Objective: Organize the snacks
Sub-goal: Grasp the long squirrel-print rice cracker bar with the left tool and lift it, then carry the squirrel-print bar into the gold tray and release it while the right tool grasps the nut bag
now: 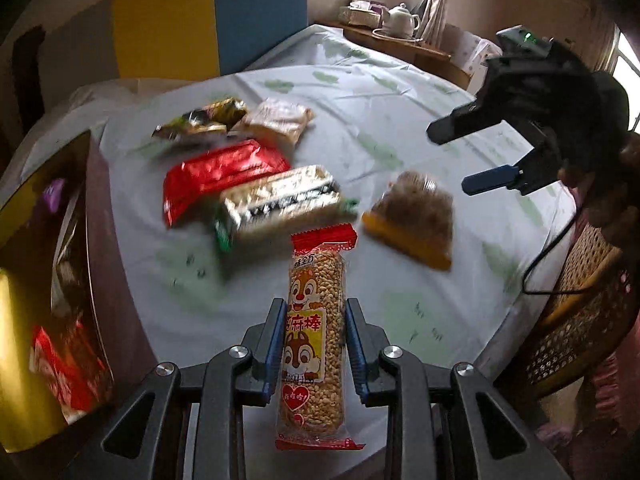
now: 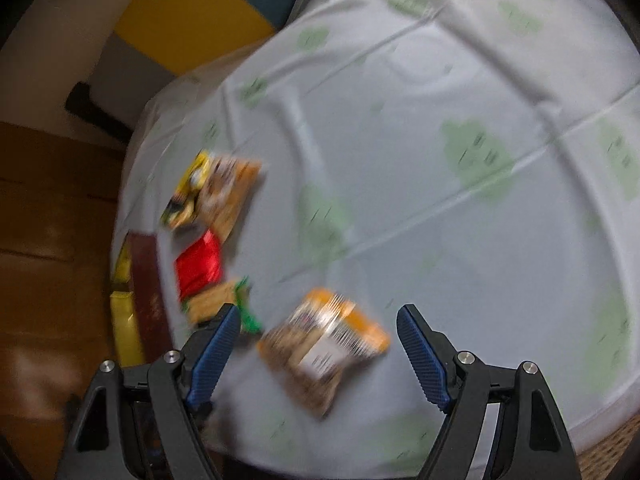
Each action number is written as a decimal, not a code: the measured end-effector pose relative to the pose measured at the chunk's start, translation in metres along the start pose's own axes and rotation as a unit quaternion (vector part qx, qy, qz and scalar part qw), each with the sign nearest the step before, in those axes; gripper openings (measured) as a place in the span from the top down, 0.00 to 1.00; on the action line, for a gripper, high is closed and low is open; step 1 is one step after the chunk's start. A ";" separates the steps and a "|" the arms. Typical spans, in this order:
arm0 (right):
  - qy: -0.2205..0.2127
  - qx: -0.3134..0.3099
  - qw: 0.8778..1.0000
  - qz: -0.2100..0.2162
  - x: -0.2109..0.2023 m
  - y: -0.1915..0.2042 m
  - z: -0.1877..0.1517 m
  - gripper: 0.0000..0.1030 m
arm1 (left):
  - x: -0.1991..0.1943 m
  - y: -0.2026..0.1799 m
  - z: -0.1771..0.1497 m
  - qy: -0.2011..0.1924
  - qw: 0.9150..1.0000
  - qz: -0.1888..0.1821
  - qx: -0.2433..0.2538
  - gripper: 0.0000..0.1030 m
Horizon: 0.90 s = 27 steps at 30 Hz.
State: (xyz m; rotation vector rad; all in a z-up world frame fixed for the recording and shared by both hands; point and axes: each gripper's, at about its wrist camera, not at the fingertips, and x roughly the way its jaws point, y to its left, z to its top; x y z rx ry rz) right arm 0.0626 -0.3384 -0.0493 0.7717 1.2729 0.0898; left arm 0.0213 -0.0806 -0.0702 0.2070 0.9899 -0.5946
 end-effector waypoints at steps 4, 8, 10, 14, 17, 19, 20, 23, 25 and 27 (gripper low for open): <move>0.028 0.003 0.999 0.025 0.012 0.010 -0.019 0.21 | 0.005 0.009 -0.010 0.008 1.000 -0.013 -0.024 0.72; 0.035 0.025 0.999 0.000 0.034 0.009 -0.021 0.22 | 0.005 0.011 -0.017 -0.005 0.999 -0.025 -0.033 0.72; 0.011 0.004 1.000 -0.004 0.037 0.019 -0.015 0.29 | 0.007 0.012 -0.018 -0.006 0.999 -0.025 -0.034 0.72; -0.062 -0.069 0.993 -0.074 0.029 0.047 0.001 0.37 | 0.006 0.010 -0.018 -0.012 0.999 -0.023 -0.033 0.72; -0.067 -0.096 0.988 -0.103 0.024 0.058 0.003 0.37 | 0.006 0.012 -0.018 -0.014 0.999 -0.028 -0.039 0.72; -0.063 -0.095 0.988 -0.102 0.022 0.059 -0.001 0.28 | 0.005 0.012 -0.019 -0.015 0.999 -0.027 -0.039 0.72; -0.062 -0.095 0.987 -0.111 0.023 0.060 -0.006 0.24 | 0.005 0.011 -0.019 -0.016 0.999 -0.026 -0.039 0.72; -0.052 -0.093 0.988 -0.116 0.031 0.058 -0.016 0.17 | 0.005 0.010 -0.019 -0.017 0.999 -0.023 -0.036 0.72; -0.052 -0.101 0.985 -0.126 0.044 0.060 -0.021 0.17 | 0.005 0.010 -0.019 -0.018 0.999 -0.021 -0.033 0.72; -0.048 -0.120 0.981 -0.144 0.060 0.061 -0.025 0.42 | 0.004 0.010 -0.019 -0.018 0.999 -0.022 -0.031 0.72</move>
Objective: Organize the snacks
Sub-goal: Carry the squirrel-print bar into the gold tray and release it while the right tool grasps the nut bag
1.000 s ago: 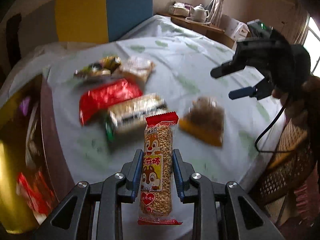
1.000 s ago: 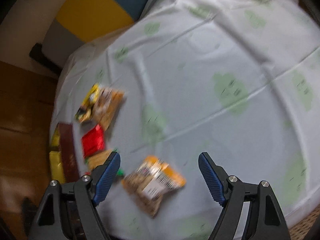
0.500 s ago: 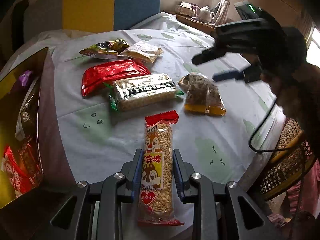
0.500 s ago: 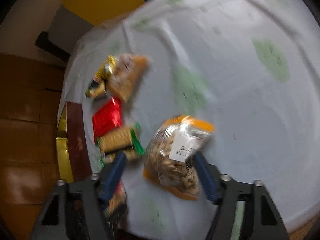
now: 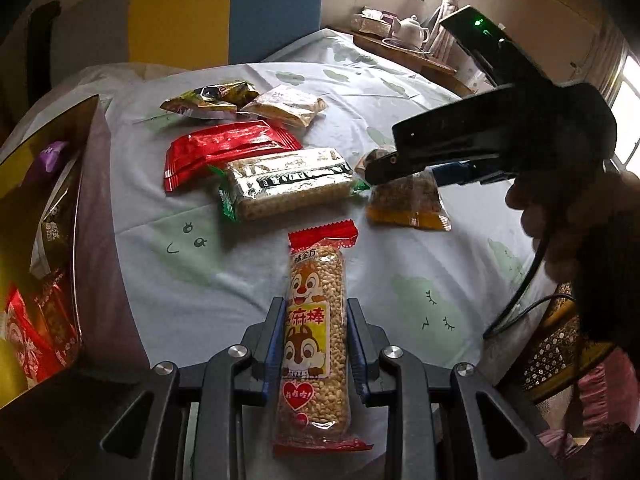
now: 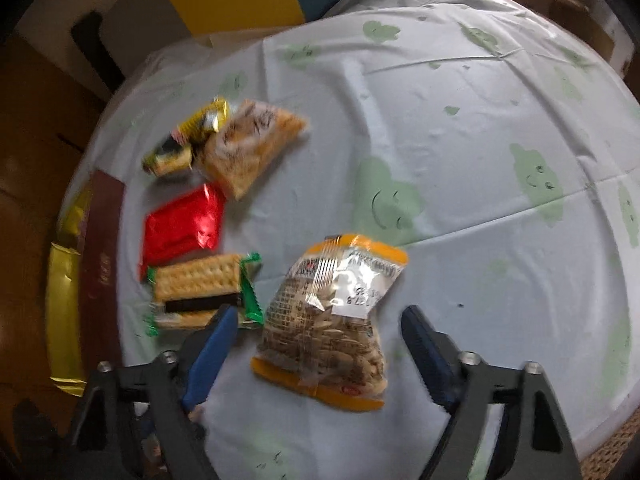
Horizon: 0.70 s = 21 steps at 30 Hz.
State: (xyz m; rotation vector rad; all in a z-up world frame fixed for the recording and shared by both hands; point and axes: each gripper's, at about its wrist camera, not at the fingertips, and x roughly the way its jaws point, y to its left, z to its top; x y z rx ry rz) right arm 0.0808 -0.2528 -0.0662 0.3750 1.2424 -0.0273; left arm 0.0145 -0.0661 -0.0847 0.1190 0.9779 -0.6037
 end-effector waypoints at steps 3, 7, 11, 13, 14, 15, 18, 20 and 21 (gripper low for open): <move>-0.021 -0.031 0.999 -0.023 0.002 0.009 -0.006 0.46 | -0.002 -0.002 0.001 0.000 1.000 0.005 0.007 0.72; -0.025 -0.052 0.998 -0.021 0.005 0.006 -0.010 0.46 | -0.015 -0.004 0.003 -0.013 1.000 0.005 0.008 0.72; -0.024 -0.066 0.997 -0.015 0.008 0.003 -0.010 0.45 | -0.047 0.003 0.013 -0.055 0.998 -0.003 -0.013 0.72; -0.026 -0.075 0.997 -0.022 0.007 0.004 -0.011 0.44 | -0.065 0.012 0.018 -0.078 0.996 0.005 -0.031 0.72; -0.027 -0.080 0.996 -0.025 0.007 0.005 -0.011 0.44 | -0.075 0.021 0.021 -0.089 0.995 0.006 -0.049 0.72; -0.029 -0.083 0.996 -0.027 0.008 0.007 -0.012 0.44 | -0.082 0.030 0.023 -0.096 0.993 0.008 -0.067 0.72; -0.037 -0.099 0.994 -0.035 0.009 0.012 -0.016 0.43 | -0.105 0.075 0.028 -0.118 0.981 0.036 -0.152 0.72; -0.042 -0.110 0.992 -0.042 0.009 0.015 -0.018 0.43 | -0.115 0.103 0.028 -0.124 0.971 0.049 -0.200 0.72; -0.044 -0.113 0.992 -0.044 0.010 0.016 -0.019 0.43 | -0.120 0.123 0.026 -0.127 0.963 0.060 -0.230 0.72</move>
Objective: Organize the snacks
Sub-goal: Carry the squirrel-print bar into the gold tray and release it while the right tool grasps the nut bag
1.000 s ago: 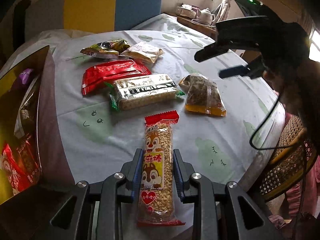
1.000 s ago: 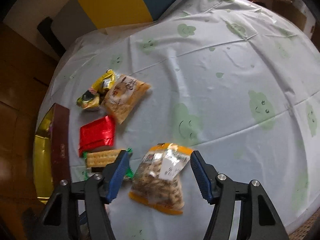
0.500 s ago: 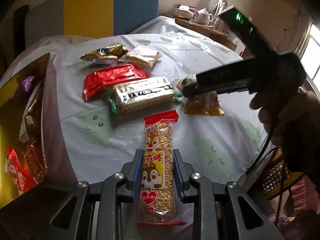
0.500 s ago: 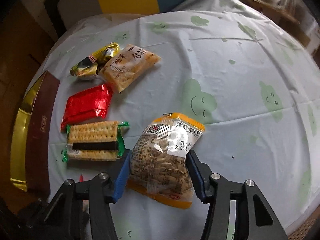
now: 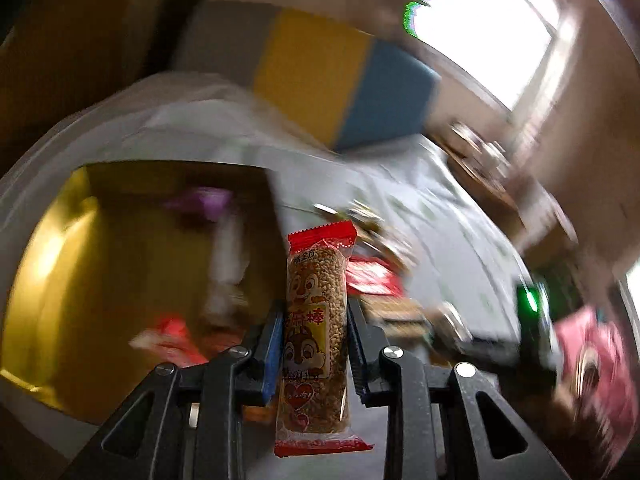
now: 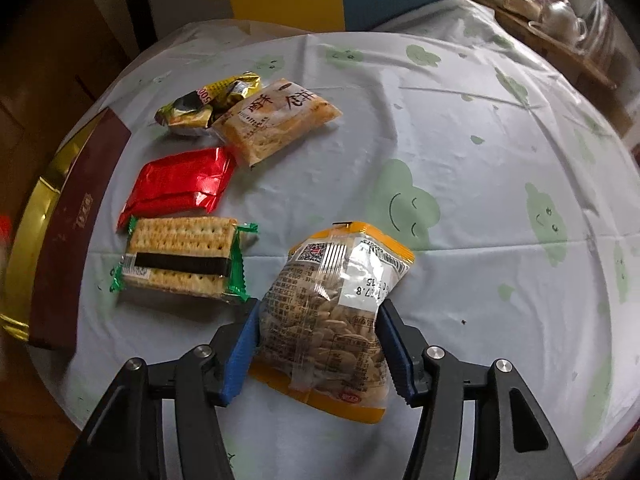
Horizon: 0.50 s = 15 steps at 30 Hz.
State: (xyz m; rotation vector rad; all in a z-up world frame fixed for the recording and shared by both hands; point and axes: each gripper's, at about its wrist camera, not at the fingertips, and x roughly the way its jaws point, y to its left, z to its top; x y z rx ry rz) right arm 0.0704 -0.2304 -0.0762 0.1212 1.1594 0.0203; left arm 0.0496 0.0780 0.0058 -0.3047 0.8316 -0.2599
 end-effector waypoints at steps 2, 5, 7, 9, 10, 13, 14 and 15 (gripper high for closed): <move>-0.003 -0.007 1.000 -0.005 0.000 0.002 -0.001 0.43 | 0.002 0.025 0.008 0.001 0.999 0.025 -0.037 0.72; -0.006 -0.013 1.000 -0.008 0.000 0.003 -0.002 0.43 | 0.010 0.060 0.019 0.011 0.995 0.050 -0.090 0.72; -0.006 -0.014 1.000 -0.008 0.000 0.004 -0.002 0.43 | 0.021 0.074 0.027 0.023 0.992 0.064 -0.106 0.72; -0.006 -0.015 1.000 -0.007 -0.004 0.000 -0.005 0.43 | 0.031 0.080 0.030 0.028 0.990 0.066 -0.120 0.72; -0.006 -0.015 1.000 -0.008 -0.002 0.001 -0.005 0.43 | 0.039 0.083 0.034 0.038 0.989 0.069 -0.124 0.72; -0.006 -0.016 1.000 -0.008 -0.002 0.002 -0.005 0.43 | 0.064 0.083 0.044 0.052 0.988 0.083 -0.119 0.72; -0.006 -0.015 1.000 -0.008 -0.002 0.002 -0.004 0.43 | 0.070 0.085 0.045 0.056 0.987 0.082 -0.127 0.70; -0.006 -0.015 1.000 -0.008 -0.002 0.002 -0.004 0.42 | 0.079 0.088 0.048 0.063 0.986 0.076 -0.133 0.68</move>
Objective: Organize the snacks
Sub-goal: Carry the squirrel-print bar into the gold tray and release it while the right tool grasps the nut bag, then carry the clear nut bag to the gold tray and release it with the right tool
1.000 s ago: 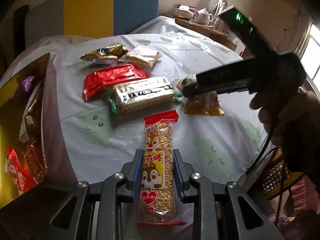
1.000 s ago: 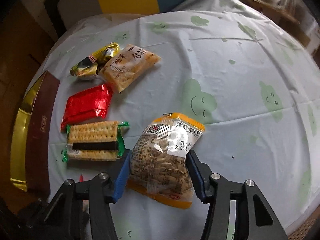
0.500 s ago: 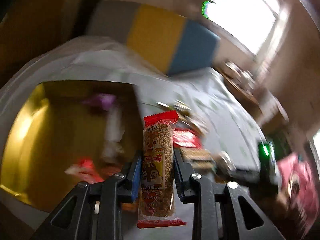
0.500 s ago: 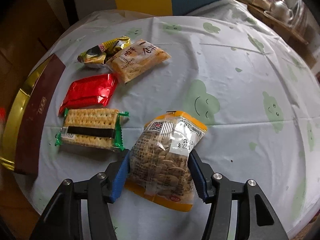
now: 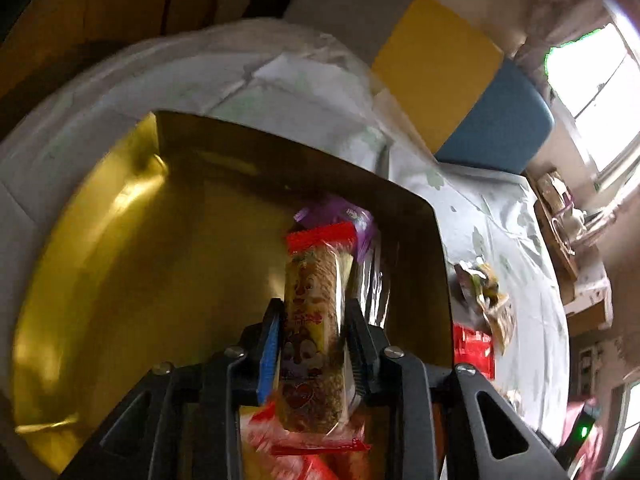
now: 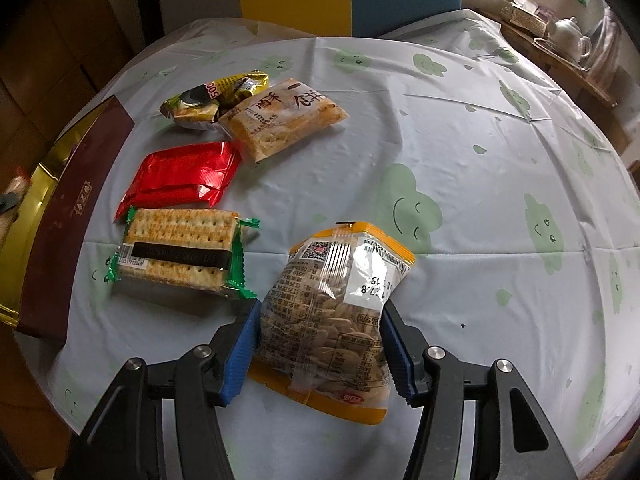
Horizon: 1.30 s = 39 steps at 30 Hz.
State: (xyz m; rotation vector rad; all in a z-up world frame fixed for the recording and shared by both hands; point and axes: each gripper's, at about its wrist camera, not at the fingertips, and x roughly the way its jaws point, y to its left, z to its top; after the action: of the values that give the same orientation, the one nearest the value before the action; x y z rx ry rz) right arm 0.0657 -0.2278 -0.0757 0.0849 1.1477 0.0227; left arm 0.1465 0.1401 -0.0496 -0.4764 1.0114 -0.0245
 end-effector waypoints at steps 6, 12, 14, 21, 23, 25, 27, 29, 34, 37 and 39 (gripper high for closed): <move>0.001 -0.004 1.000 -0.001 0.002 0.004 0.001 0.42 | 0.023 0.004 0.004 0.018 1.000 -0.006 -0.022 0.63; 0.000 -0.012 1.000 -0.007 0.003 0.007 0.000 0.41 | 0.003 0.000 -0.011 -0.019 0.999 0.035 0.017 0.63; -0.001 -0.015 1.000 -0.009 0.002 0.007 0.000 0.41 | -0.003 0.001 -0.017 -0.022 0.998 0.054 0.034 0.64; -0.004 -0.019 1.000 -0.012 0.000 0.010 -0.003 0.41 | -0.008 -0.010 -0.042 -0.014 0.996 0.063 0.060 0.64; -0.006 -0.021 1.000 -0.013 -0.001 0.010 -0.003 0.41 | -0.012 -0.015 -0.046 -0.019 0.996 0.064 0.064 0.63; -0.006 -0.023 1.000 -0.014 -0.001 0.011 -0.003 0.41 | -0.019 -0.018 -0.051 -0.029 0.994 0.069 0.075 0.63; -0.007 -0.023 1.000 -0.014 -0.002 0.011 -0.003 0.41 | -0.027 -0.022 -0.057 -0.039 0.993 0.075 0.087 0.63; -0.010 -0.023 1.000 -0.016 -0.002 0.011 -0.004 0.41 | -0.034 -0.024 -0.061 -0.046 0.991 0.078 0.096 0.63; -0.014 -0.019 1.000 -0.021 -0.005 0.012 -0.007 0.42 | -0.049 -0.024 -0.069 -0.063 0.988 0.086 0.111 0.62; -0.014 -0.017 0.999 -0.023 -0.008 0.012 -0.010 0.43 | -0.056 -0.021 -0.073 -0.071 0.986 0.090 0.118 0.62; -0.012 -0.015 1.000 -0.022 -0.010 0.012 -0.011 0.43 | -0.059 -0.019 -0.076 -0.072 0.986 0.093 0.119 0.62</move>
State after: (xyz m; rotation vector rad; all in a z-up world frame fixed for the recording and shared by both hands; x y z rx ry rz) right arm 0.0517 -0.2158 -0.0704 0.0337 1.1255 0.0005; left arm 0.0561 0.1092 -0.0278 -0.1629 0.8933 0.0549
